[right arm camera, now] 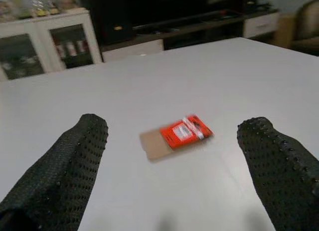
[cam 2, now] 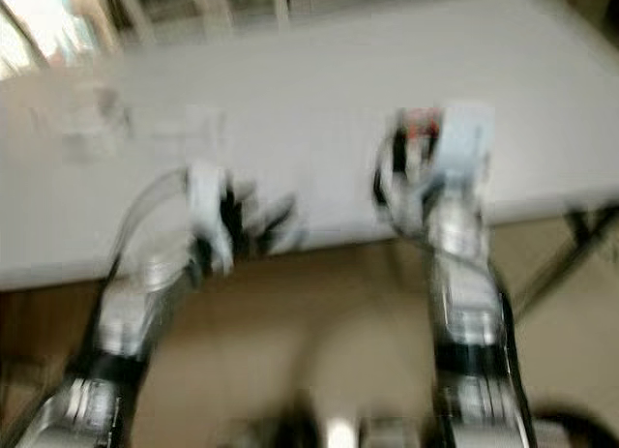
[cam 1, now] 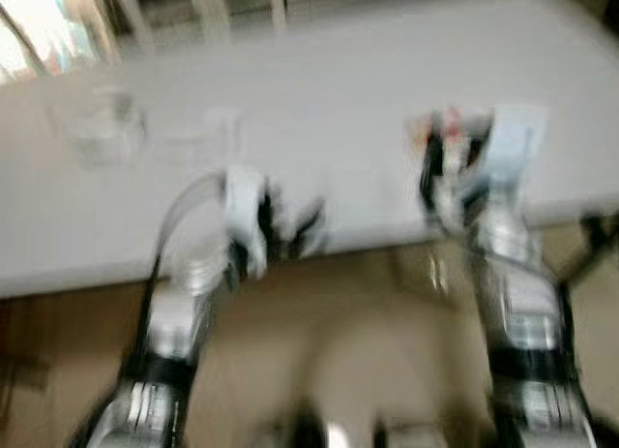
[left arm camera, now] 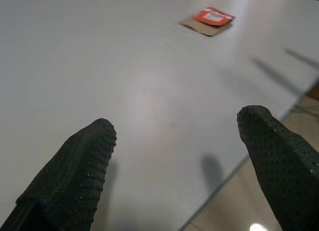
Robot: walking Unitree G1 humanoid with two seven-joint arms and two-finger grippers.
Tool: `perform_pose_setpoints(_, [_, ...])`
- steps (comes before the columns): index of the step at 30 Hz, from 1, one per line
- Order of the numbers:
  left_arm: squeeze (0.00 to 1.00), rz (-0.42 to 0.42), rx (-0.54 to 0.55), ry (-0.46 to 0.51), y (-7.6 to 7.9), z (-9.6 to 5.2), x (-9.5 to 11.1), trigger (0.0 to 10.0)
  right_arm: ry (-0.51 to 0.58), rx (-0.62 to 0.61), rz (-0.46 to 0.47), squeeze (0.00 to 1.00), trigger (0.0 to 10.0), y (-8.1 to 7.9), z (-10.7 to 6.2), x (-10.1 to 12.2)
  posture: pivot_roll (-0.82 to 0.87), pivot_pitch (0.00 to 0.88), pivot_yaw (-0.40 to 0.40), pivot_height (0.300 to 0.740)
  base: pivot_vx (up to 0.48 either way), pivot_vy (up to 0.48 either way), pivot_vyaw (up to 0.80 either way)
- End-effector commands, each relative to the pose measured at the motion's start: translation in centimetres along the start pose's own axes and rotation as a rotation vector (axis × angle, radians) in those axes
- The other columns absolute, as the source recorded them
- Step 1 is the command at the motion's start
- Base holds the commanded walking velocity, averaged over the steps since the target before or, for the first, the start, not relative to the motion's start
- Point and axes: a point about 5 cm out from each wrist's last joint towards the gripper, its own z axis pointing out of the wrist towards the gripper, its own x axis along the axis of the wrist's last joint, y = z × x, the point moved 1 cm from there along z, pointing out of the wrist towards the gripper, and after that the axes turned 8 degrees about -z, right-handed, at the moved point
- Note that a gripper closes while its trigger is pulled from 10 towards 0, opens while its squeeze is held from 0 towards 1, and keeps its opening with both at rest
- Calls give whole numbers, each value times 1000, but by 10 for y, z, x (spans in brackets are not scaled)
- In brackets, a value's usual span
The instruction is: Picking trash to rubbish bin
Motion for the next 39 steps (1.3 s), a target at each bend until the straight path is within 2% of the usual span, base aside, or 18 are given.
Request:
perform_pose_setpoints(1, [0,6,28,-16,-7,-6,-3,10000,-7,20,10,1000,10000,-7,-1,-1,-101,178,129,740,0,480,0])
perform_pose_setpoints(8, [0,14,18,-9,-7,-7,-2,10000,-8,22,7,1000,10000,-8,0,-1,-98,177,129,740,0,343,0])
perform_pose_setpoints(9, [0,19,17,7,-6,-8,-1,10000,6,-9,-56,1000,10000,-4,-1,2,-95,173,127,740,0,0,0])
perform_pose_setpoints(10, [0,19,17,7,-6,-8,-1,10000,6,-9,-56,1000,10000,-4,-1,2,-95,173,127,740,0,0,0])
perform_pose_setpoints(11, [0,15,28,23,-6,-8,0,10000,14,-22,-97,1000,10000,-2,-2,3,-98,169,124,740,0,0,0])
perform_pose_setpoints(12, [0,10,50,43,-7,-7,1,10000,24,-30,-142,776,10000,1,-3,3,-99,165,123,740,0,0,0])
perform_pose_setpoints(13, [0,7,107,88,-11,-7,4,10000,36,-23,-176,0,10000,3,-7,3,-104,161,120,740,0,0,0])
perform_pose_setpoints(19, [0,-21,168,154,-9,-3,6,10000,29,12,-264,0,10000,10,-16,-3,-125,136,88,740,0,0,0])
perform_pose_setpoints(25, [0,-42,188,194,-5,6,7,10000,34,35,-301,0,10000,10,-15,-2,-145,100,45,740,0,0,0])
perform_pose_setpoints(30, [0,-65,190,215,-1,13,6,10000,43,67,-304,0,10000,2,-12,2,-154,80,22,740,0,0,0])
perform_pose_setpoints(39, [0,-95,196,247,5,21,6,10000,32,109,-295,0,10000,0,-7,3,-162,61,-18,740,0,0,0])
